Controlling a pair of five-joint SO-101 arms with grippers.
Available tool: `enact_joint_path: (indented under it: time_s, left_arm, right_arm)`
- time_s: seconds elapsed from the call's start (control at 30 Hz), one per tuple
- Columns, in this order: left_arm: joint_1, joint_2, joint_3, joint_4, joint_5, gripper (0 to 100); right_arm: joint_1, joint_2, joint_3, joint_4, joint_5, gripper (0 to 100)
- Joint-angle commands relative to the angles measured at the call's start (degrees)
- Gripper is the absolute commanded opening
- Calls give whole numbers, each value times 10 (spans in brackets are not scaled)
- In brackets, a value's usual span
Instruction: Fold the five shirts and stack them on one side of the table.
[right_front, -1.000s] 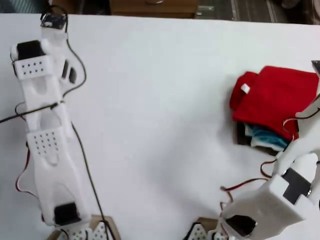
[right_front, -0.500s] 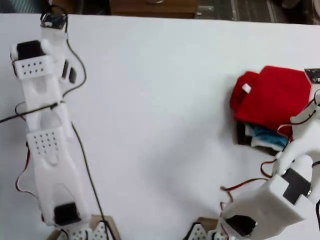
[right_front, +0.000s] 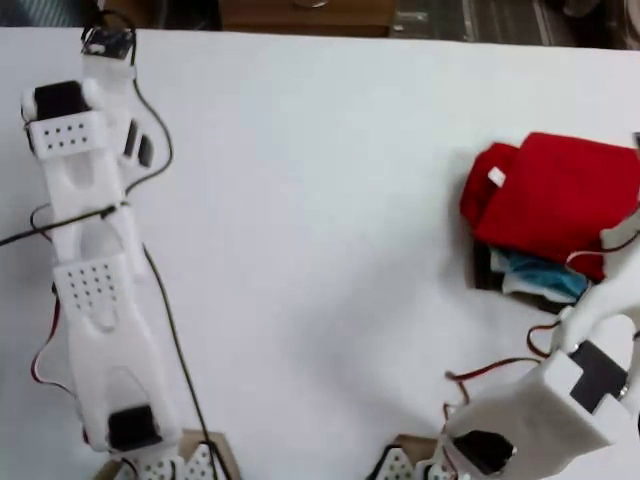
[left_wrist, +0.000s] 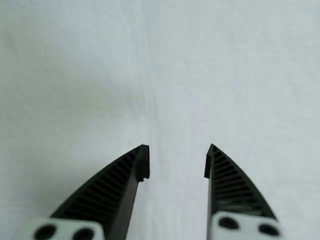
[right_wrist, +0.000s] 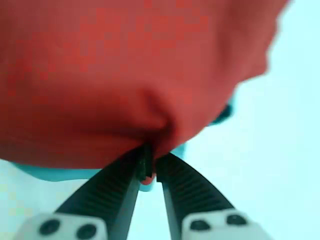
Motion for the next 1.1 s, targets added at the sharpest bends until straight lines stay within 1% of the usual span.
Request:
enact_joint_path:
  time_s: [0.0,0.1,0.2,0.4,0.6,0.67,0.8,0.87,1.07]
  left_arm:
    - [0,-5,-20,9,4,207]
    - [1,-5,-20,9,4,207]
    - [3,-5,-20,9,4,207]
    - [-2,-5,-20,10,4,207]
    - [-13,-8,-20,10,4,207]
    - [-13,-8,-20,10,3,207]
    - [-13,-11,-22,10,2,207]
    - [-12,-12,-25,10,2,207]
    - [-9,-12,-25,8,4,207]
  right_arm:
    - [30,-8,-62,-7,35,22]
    - [45,-8,-78,-7,57,22]
    - [45,-7,-76,-8,76,25]
    - [51,-6,-75,-36,78,27]
    - [53,42,-76,-40,78,32]
    - [53,52,-77,-36,78,78]
    - [42,62,-77,-2,78,247]
    - [36,58,-83,14,78,302]
    - [-2,-7,-134,78,73,308]
